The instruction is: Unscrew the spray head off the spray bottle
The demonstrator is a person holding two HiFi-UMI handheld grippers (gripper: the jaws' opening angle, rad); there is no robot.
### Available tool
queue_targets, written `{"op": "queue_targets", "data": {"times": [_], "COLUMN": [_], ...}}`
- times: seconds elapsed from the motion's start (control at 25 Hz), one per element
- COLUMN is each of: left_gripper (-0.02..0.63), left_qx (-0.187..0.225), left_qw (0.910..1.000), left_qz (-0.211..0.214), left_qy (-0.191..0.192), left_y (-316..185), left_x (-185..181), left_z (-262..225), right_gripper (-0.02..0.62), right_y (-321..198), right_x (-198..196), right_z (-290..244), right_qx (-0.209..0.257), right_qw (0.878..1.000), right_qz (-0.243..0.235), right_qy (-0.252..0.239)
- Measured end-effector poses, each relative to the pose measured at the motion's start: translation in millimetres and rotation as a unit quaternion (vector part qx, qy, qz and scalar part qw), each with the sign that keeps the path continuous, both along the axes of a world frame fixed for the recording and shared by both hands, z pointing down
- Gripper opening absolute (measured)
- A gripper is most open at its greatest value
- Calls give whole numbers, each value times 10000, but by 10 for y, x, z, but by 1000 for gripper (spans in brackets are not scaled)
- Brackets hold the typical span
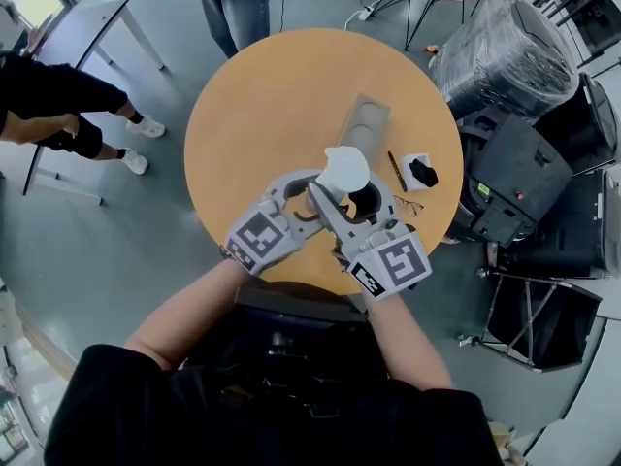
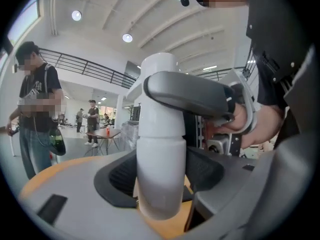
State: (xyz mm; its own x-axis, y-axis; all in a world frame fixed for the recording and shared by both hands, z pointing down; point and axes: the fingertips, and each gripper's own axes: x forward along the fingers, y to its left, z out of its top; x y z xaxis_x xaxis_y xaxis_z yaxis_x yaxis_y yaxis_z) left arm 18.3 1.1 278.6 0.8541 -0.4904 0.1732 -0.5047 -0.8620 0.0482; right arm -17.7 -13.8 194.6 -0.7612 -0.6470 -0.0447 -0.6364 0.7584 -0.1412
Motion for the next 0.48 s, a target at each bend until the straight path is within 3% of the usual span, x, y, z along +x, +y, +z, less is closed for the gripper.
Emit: {"op": "queue_targets", "data": {"times": [0.24,0.48], "left_gripper": [305,305], "left_qx": [-74,-105], "left_qw": [9941,9744], "left_qz": [1083,2247], "left_qy": [-75,-21], "left_y": [167,470], "left_x": [-4,39], "left_z": [2,-86], "right_gripper": [242,242], "right_y": [200,490], "right_x": [-73,-46], "right_z": [0,-107], "right_qx": [299,273], "right_qw": [9876,9643], "right_qz": [-1530,-2631], "right_qy": [174,-95]}}
